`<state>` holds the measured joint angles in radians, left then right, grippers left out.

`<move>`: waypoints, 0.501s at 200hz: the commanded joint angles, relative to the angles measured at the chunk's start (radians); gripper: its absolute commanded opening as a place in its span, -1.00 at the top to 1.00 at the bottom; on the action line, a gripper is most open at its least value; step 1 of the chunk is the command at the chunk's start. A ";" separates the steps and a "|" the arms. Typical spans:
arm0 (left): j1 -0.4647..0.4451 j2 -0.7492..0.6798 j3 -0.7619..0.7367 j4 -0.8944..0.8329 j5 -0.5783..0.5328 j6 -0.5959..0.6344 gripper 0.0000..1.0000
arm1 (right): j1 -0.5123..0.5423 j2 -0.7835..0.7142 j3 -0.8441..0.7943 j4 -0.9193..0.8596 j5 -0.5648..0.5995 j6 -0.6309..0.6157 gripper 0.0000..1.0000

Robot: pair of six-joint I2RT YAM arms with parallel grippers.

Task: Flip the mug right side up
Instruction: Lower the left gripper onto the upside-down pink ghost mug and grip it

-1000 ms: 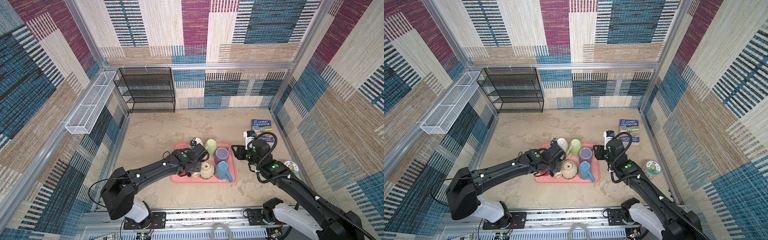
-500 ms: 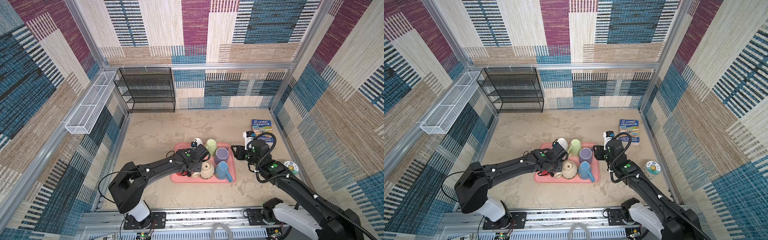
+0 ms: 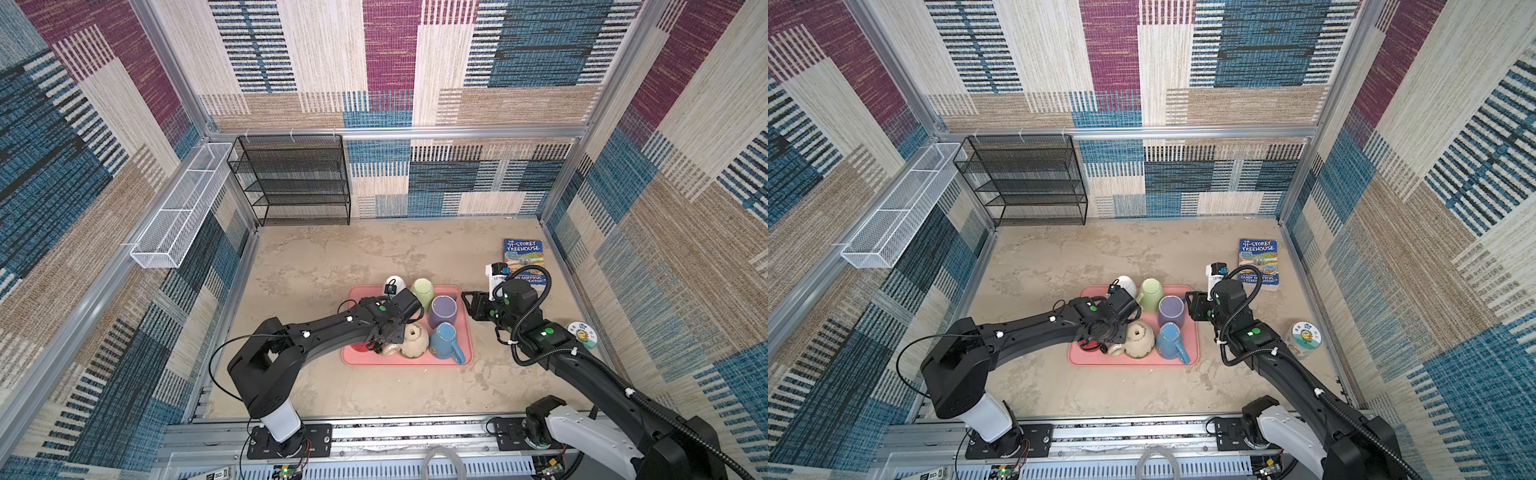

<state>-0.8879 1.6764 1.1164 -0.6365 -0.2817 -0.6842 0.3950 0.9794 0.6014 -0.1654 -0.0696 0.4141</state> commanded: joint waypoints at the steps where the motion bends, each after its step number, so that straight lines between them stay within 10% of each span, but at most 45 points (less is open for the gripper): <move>1: 0.004 0.015 0.010 0.011 -0.004 0.003 0.38 | 0.001 0.002 -0.002 0.034 -0.009 0.008 0.05; 100: 0.005 -0.008 0.023 -0.012 -0.008 0.016 0.66 | 0.001 0.000 -0.002 0.034 -0.018 0.005 0.05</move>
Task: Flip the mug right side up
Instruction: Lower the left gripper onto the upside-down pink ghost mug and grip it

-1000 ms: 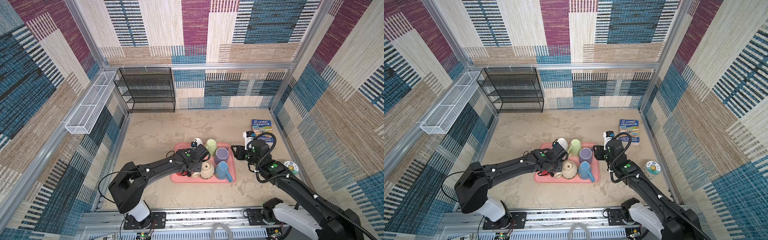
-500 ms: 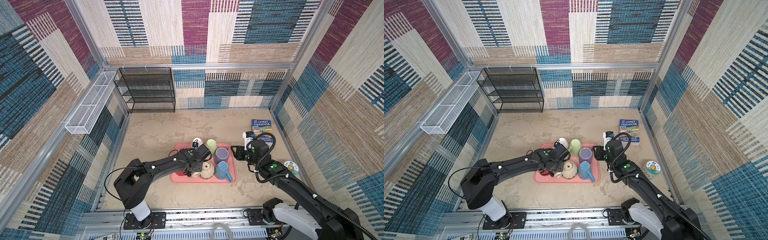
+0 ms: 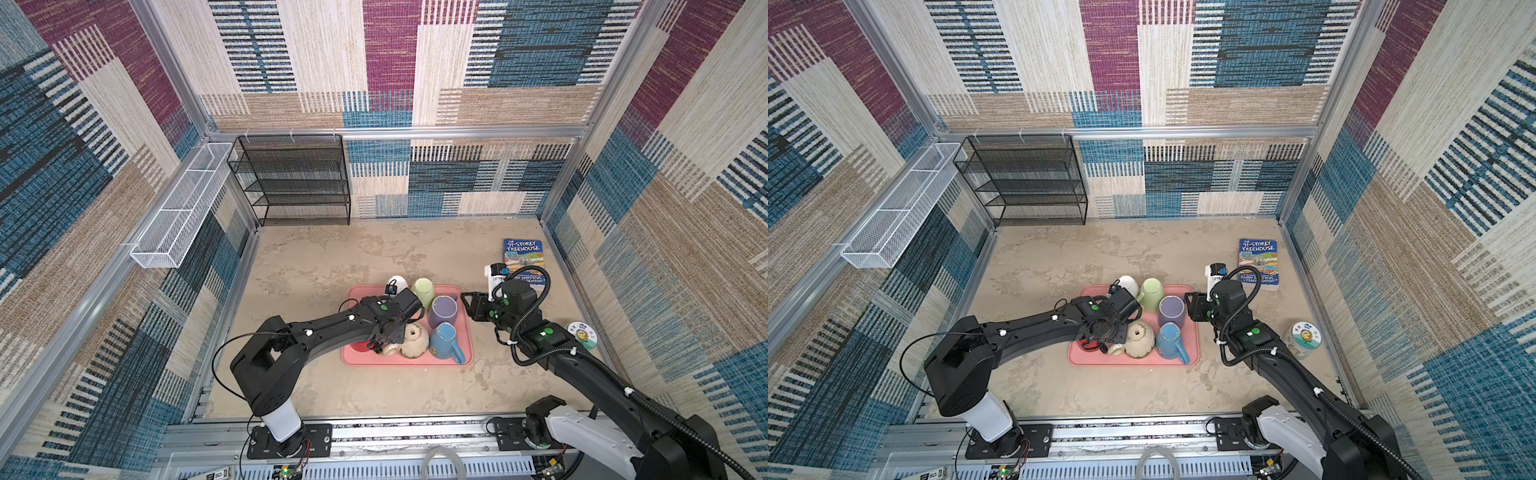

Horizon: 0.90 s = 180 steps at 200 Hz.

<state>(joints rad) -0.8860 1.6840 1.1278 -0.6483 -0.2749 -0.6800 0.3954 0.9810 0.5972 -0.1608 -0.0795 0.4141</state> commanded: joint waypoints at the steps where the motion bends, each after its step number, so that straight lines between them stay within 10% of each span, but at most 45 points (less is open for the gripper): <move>1: 0.002 -0.015 0.012 0.000 -0.015 0.011 0.66 | 0.001 -0.002 0.003 0.030 -0.008 0.005 0.05; 180: 0.002 -0.180 -0.009 -0.008 0.019 0.105 0.91 | 0.001 -0.030 0.009 0.035 -0.045 -0.014 0.05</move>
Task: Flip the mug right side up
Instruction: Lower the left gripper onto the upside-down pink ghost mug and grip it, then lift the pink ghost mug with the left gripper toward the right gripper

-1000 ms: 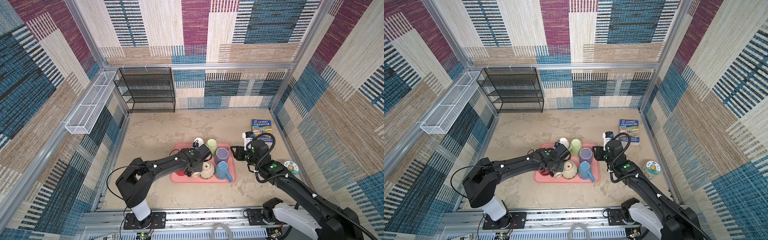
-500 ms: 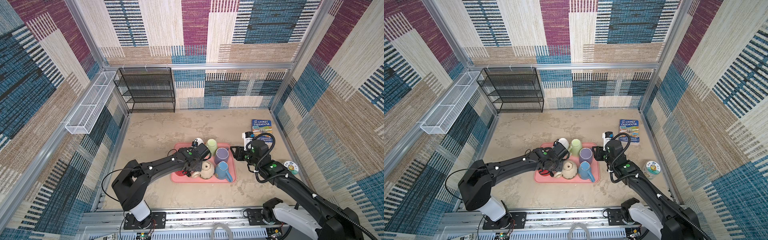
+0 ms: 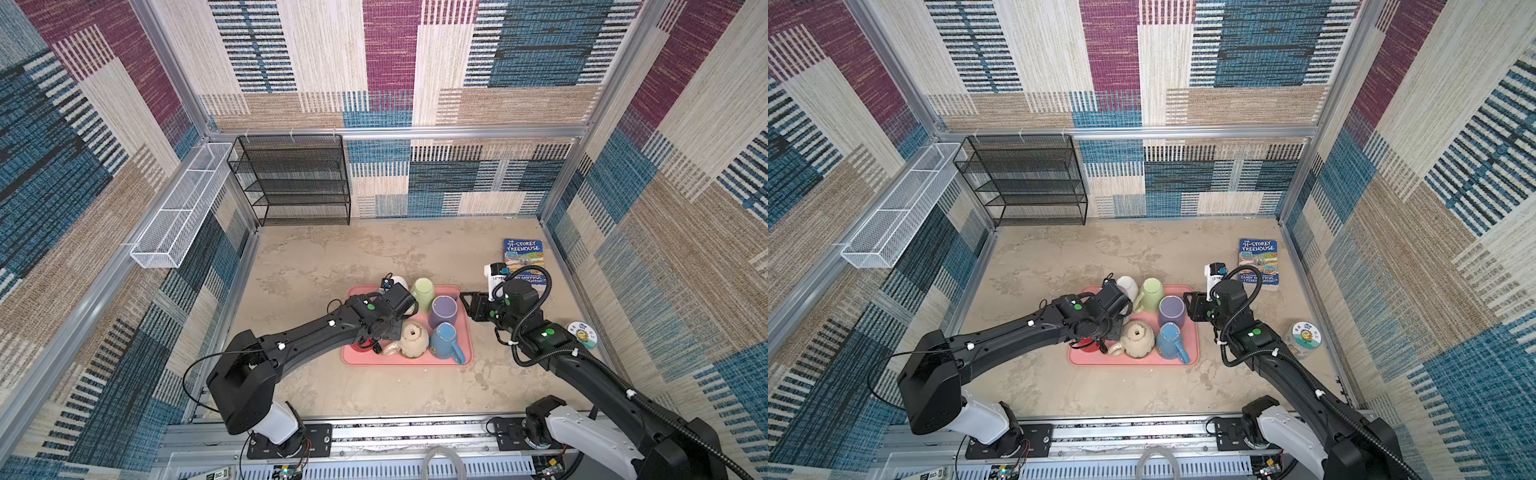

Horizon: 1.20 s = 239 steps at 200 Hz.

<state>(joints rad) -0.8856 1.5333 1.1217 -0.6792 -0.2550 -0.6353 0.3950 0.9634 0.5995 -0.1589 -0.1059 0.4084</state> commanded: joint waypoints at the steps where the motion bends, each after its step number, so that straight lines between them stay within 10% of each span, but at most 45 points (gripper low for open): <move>1: 0.002 -0.031 -0.004 0.024 -0.002 0.061 0.91 | 0.001 -0.013 0.007 0.033 -0.019 -0.008 0.05; 130: 0.021 -0.219 -0.019 0.054 0.131 0.188 1.00 | 0.002 -0.092 -0.019 0.105 -0.190 -0.032 0.02; 239: 0.232 -0.336 -0.031 0.302 0.542 0.184 1.00 | 0.002 -0.167 -0.085 0.241 -0.440 -0.011 -0.10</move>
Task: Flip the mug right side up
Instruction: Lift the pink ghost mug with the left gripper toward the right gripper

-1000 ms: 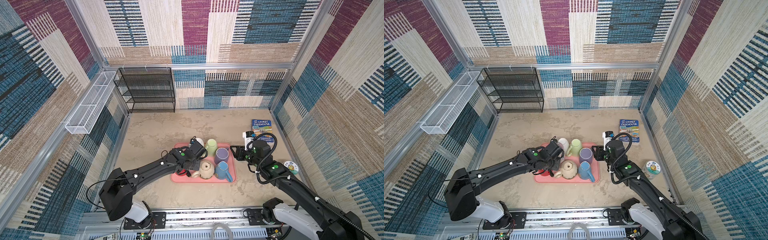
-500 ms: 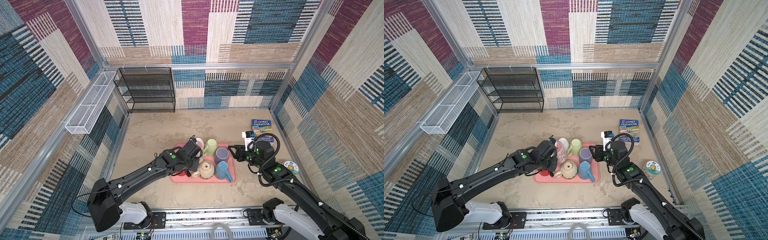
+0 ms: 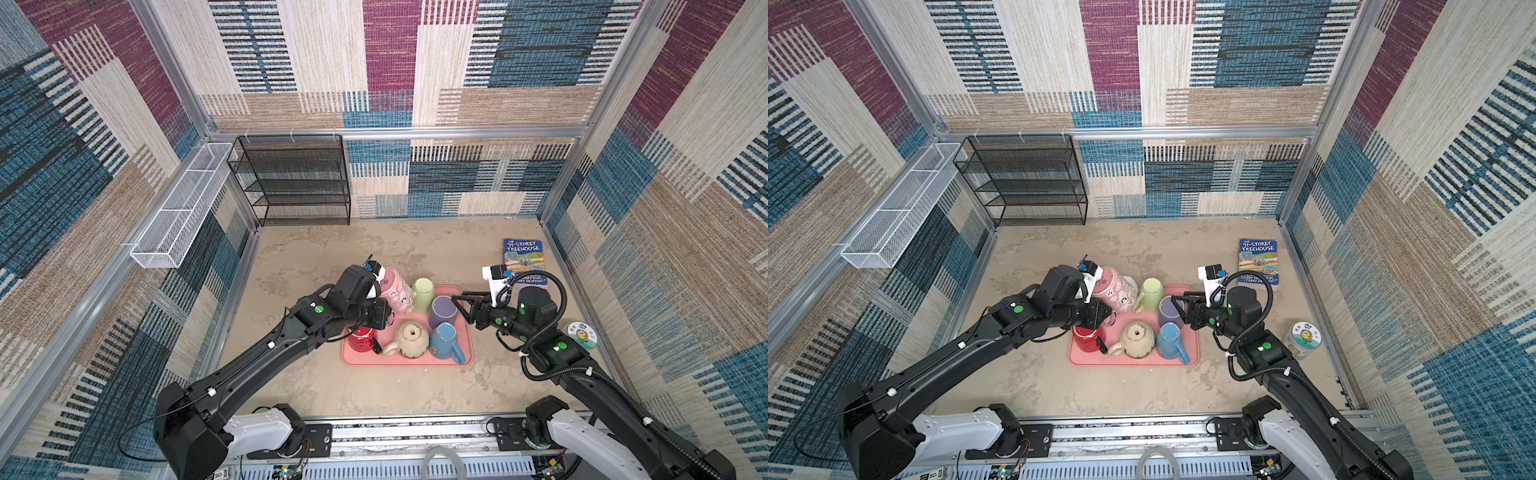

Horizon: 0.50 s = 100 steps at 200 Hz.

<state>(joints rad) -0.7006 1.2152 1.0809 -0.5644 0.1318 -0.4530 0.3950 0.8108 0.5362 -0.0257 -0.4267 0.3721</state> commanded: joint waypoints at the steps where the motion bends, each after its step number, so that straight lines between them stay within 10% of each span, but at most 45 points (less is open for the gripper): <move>1: 0.050 -0.017 0.009 0.190 0.159 0.001 1.00 | 0.001 -0.016 -0.022 0.112 -0.124 0.026 -0.10; 100: 0.164 0.034 0.004 0.571 0.503 -0.137 1.00 | 0.002 0.157 -0.114 0.742 -0.474 0.401 -0.31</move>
<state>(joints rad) -0.5468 1.2392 1.0813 -0.2470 0.4961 -0.5293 0.3950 0.9203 0.4141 0.4686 -0.7994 0.6445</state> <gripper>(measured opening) 0.202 0.656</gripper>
